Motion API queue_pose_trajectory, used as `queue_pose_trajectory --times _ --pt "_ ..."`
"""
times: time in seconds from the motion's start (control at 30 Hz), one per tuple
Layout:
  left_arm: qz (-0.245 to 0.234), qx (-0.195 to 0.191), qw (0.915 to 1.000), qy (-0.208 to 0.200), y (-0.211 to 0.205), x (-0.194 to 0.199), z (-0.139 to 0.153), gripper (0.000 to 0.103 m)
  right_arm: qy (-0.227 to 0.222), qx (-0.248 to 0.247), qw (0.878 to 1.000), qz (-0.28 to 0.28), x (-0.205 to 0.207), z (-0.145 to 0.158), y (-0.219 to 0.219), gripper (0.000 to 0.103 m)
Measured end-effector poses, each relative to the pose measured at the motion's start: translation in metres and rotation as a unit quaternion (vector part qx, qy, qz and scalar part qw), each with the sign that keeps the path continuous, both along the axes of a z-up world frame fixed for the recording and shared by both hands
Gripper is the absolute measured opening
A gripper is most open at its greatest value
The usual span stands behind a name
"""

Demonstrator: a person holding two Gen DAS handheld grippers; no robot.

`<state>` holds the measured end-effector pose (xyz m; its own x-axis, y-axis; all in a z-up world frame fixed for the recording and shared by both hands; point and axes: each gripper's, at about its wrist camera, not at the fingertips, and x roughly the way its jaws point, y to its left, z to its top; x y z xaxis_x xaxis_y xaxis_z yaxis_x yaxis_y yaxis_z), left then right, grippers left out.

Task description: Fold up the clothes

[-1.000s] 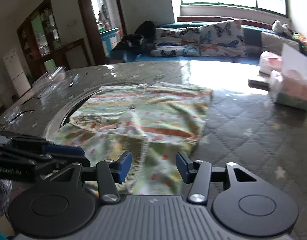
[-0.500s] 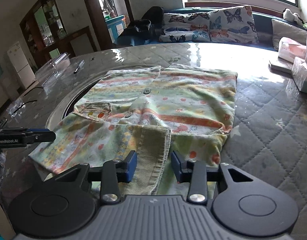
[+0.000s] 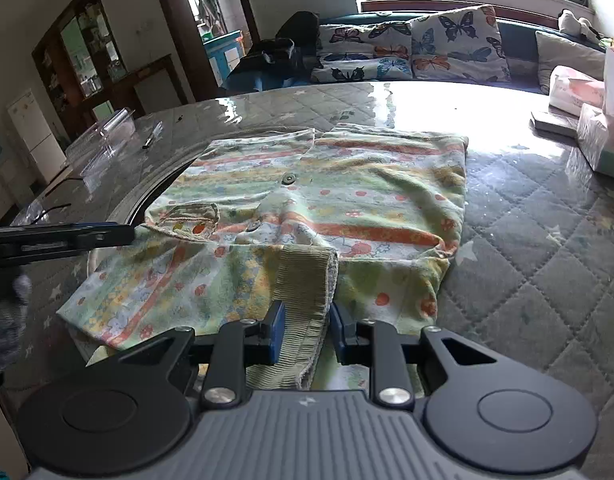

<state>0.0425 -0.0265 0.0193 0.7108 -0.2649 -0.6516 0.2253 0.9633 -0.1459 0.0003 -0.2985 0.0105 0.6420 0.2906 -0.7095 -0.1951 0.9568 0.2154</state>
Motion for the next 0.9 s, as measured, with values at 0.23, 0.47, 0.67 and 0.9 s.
queue_pose_trajectory --times 0.23,0.47,0.67,0.9 --pt "0.012 0.03 0.9995 0.008 0.003 0.008 -0.015 0.028 -0.008 -0.006 1.0 0.0 -0.006 0.008 -0.001 0.009" --pt "0.015 0.04 0.9991 -0.004 0.003 0.007 -0.009 0.03 0.002 0.002 1.0 0.0 -0.002 0.005 -0.004 0.022" --pt "0.005 0.035 0.9992 -0.017 0.001 0.0 0.003 0.03 0.014 0.005 1.0 0.007 -0.009 0.002 0.0 0.017" --pt "-0.035 0.018 0.9992 -0.009 -0.016 -0.006 0.006 0.029 -0.016 -0.01 1.0 -0.011 -0.006 0.013 -0.001 0.019"
